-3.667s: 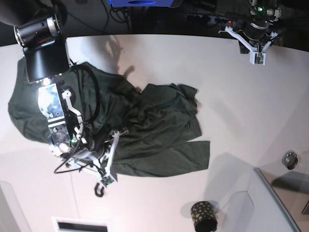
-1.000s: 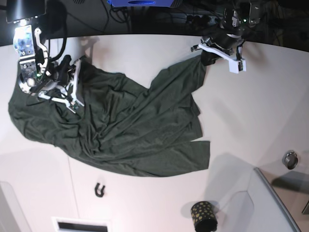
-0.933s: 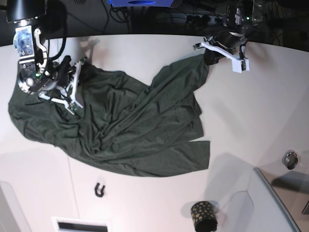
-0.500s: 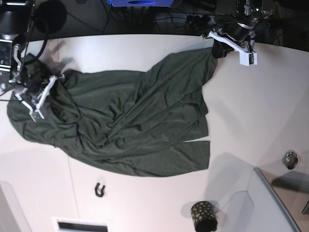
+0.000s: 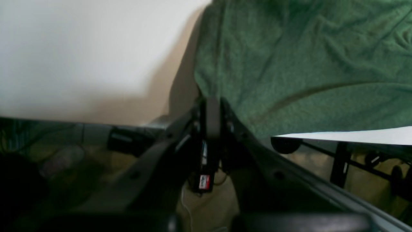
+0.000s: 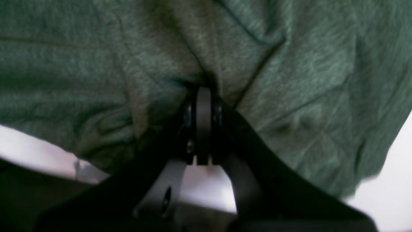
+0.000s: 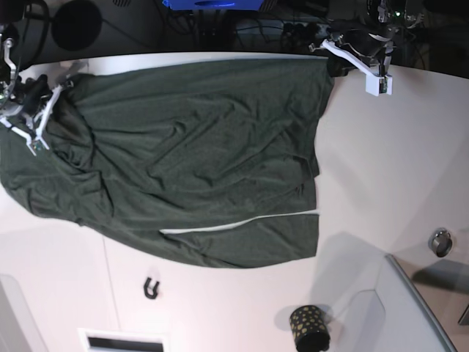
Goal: Layout the t-shirt on the table in an organized manner, then fold the t-shirt properly
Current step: 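Release the shirt and move the right gripper back over the shirt body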
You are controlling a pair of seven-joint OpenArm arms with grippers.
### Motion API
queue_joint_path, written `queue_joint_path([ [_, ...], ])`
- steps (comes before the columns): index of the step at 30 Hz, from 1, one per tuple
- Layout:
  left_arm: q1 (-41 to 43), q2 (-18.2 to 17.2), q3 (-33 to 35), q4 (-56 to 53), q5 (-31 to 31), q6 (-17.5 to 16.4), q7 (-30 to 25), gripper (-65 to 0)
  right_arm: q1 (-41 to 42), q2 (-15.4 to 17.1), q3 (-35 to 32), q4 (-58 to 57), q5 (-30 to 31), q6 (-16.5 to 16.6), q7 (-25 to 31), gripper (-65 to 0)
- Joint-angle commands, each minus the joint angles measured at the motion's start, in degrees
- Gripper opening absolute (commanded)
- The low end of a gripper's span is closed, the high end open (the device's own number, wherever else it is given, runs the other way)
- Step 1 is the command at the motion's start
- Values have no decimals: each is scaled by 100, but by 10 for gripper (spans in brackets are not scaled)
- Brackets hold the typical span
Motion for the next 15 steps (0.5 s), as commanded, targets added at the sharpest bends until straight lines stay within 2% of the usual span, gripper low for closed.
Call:
queue_joint_path([
  [1,28,-25,-23,90,-20,-18,-77,-650,-17,63,51,316,-54,-2,-240,-650],
  [4,37,-52,-23,90,-20,-10,-77,-650,-237,11,69,1177,-54,-2,-583,-650],
  [8,45,-60,-23,72,-12,-10,-68,-650,-334,-253,-1,2021,-54,6,-820,-650],
  [11,45,-60,-23,72,-12,-10,-68,-650,-211,-429,-432,2241,-36,15,-706,-650],
  [15,10,-43,-32,46,-12,-10,-68,-650,282,-429,-1364,2610,-28,15,-495,-648],
])
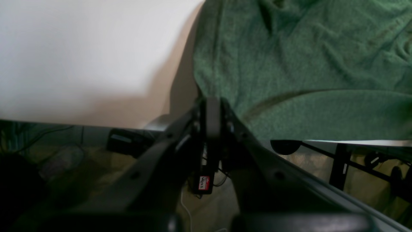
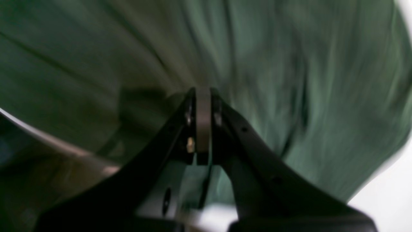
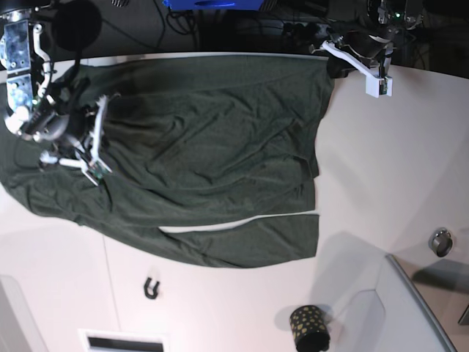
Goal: Layout the t-shirt on the table in an organized manner, then fold the t-shirt properly
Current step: 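Release the shirt and move the right gripper back over the shirt body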
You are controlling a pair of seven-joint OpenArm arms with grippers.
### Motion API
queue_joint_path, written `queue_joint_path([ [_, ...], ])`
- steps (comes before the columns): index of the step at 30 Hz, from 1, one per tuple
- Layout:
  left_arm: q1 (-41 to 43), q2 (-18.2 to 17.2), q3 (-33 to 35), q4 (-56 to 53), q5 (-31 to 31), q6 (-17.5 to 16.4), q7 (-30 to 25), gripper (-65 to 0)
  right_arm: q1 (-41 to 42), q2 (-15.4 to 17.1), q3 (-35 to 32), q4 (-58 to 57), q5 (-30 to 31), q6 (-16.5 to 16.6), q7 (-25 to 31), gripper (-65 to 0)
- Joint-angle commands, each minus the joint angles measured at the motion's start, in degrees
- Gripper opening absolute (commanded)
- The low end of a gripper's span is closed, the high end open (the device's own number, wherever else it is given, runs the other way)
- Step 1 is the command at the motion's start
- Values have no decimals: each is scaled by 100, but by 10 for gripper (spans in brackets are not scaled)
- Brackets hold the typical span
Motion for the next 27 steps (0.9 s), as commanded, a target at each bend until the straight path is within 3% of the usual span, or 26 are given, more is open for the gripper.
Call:
queue_joint_path([
  [1,43,-43,-58,68,-16,-10,-68,-650,311,52,-280,134,31,-2,123,-648],
  [5,8,-34,-84,68,-16,-10,-77,-650,1331,-106,-1475,-332,40,-2,-175,-648],
  [9,-45,-16,-84,59,-16,-10,-77,-650,1604,-643,-1510,-1018,23,-2,-545,-648],
  [14,-18,-16,-84,68,-16,26,37,-650,1419,-818,-1528,-1554,31,-2,-404,-648],
  [17,34,-8,-216,103,-16,536,424,-650,1322,-810,-1528,-1686,31,-2,-228,-648],
  [19,43,-8,-216,112,-16,870,468,-546,1261,-801,-1519,-1703,23,-2,-202,-648],
  [21,131,-8,-286,112,-16,905,450,-484,1199,-801,-1519,-1703,23,-2,-202,-648],
  [27,131,-25,-278,164,-42,905,459,-472,1023,-801,-1519,-1668,23,-2,-202,-648],
])
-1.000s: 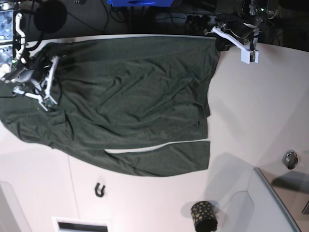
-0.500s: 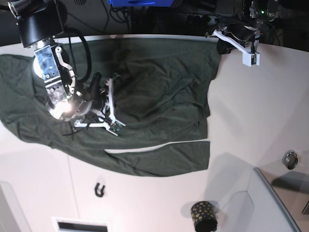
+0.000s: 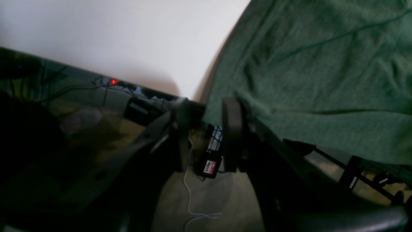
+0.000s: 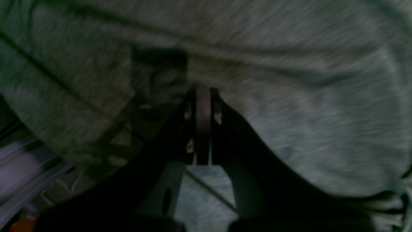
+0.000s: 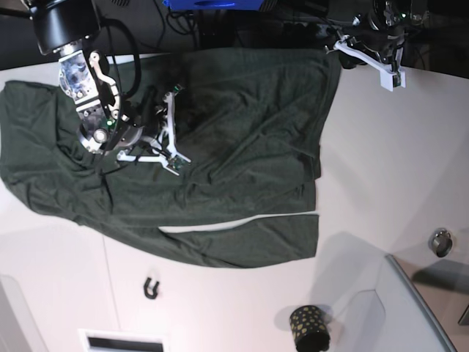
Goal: Layout the t-shirt on the table in an organized manner, then fold the t-shirt properly
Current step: 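Release the shirt and move the right gripper back over the shirt body, then reach the left gripper to the shirt hem and grasp it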
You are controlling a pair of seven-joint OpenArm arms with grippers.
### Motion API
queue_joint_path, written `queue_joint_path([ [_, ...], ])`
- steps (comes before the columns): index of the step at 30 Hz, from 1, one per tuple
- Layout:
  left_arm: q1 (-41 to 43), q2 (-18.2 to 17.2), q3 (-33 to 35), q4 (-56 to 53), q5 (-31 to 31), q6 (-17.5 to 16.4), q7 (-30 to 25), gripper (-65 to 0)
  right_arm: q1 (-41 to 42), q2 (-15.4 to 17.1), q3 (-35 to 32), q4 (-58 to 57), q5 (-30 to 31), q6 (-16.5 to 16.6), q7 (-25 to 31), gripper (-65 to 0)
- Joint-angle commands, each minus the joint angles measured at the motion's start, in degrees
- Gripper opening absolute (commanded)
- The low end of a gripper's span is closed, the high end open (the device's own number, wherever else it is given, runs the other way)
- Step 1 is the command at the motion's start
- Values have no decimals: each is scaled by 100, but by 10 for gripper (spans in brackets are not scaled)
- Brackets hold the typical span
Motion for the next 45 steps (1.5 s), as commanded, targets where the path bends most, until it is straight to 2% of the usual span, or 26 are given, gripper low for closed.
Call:
queue_joint_path([
  [1,41,-47,-4,130,-40,-20,-44,-472,97,10,24,115,31,11,76,-648],
  [7,288,-30,-48,806,-75,-20,-61,-471,-255,10,15,555,31,11,76,-648],
  [11,-11,-73,-497,806,-840,-29,-52,-479,-580,10,15,1250,14,11,76,-648],
  [14,-750,-320,-637,719,-1209,-29,-35,-482,-765,19,15,1689,5,11,41,-648],
  [17,-1963,-522,-303,288,-1209,-29,141,-489,-906,19,-11,1962,5,11,32,-648],
  [18,-2420,-557,-119,68,-1209,-29,299,-512,-950,19,-11,2006,5,11,32,-648],
  [20,-3431,-548,374,-600,-1201,-29,660,-637,-1055,19,-29,2032,5,11,32,-650],
  [21,-3800,-539,576,-917,-1201,-29,730,-650,-1099,19,-29,2032,5,11,32,-650],
  [25,-5005,-513,1297,-2235,-1209,-29,748,-650,-1248,19,-29,2032,5,11,58,-650],
  [31,-5954,-276,2105,-3739,-1192,-29,721,-650,-1292,1,-213,2014,5,11,67,-650],
  [38,-6411,-267,3222,-5101,-1192,-29,-193,-650,-844,-69,-1356,1434,31,-15,383,-650],
  [45,-6798,-179,4101,-6332,-1192,-29,-1310,-650,-826,-561,-1488,1241,23,-7,445,-650],
])
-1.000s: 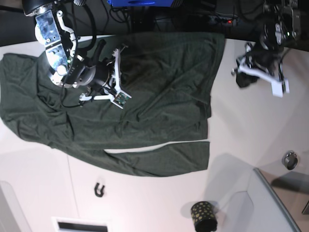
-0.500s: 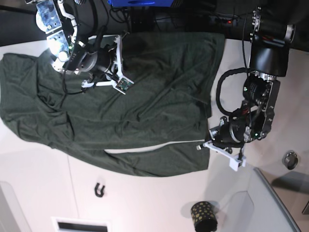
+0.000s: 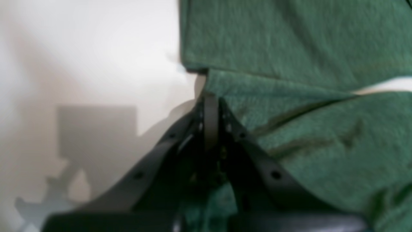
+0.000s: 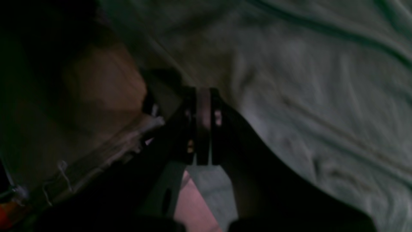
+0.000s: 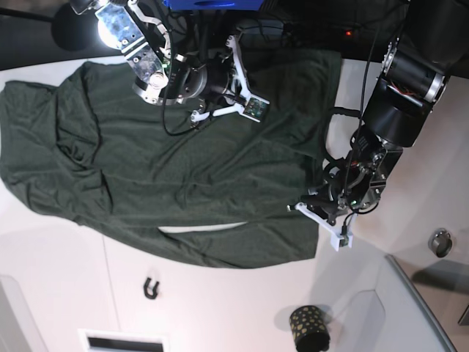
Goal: Layout the t-shirt on the table in an organized manner, then fold the t-shirt properly
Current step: 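Reach the left gripper to the shirt hem and grasp it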
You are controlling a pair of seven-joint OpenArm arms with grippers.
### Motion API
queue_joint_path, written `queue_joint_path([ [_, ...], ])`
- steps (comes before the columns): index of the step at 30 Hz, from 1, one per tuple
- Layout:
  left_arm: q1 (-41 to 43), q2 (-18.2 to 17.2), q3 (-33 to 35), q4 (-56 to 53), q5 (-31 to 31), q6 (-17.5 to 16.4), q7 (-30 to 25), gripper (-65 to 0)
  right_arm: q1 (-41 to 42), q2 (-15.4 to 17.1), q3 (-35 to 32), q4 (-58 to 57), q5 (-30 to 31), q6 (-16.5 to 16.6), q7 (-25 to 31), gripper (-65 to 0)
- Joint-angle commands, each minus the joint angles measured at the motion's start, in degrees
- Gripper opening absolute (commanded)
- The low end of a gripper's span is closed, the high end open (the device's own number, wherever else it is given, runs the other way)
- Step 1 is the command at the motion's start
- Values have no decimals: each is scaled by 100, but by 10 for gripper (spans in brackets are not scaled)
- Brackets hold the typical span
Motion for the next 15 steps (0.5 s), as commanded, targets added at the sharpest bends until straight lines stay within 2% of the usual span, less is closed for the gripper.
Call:
queue_joint_path([
  [1,-163,53,102,-130,26,87,21,-650,57,-94,3,87,64,39,91,-650],
  [3,-330,115,269,-446,26,87,-226,-650,65,-208,-77,34,64,48,91,-650],
  [8,-629,378,612,-851,70,87,-560,-650,496,-279,-815,-590,73,48,205,-650],
  [11,-769,554,629,-991,527,87,-709,-650,760,-578,-797,-1311,64,48,618,-650],
  [15,-989,959,629,-1457,1274,87,-850,-650,1164,-709,-797,-1883,73,39,654,-650],
])
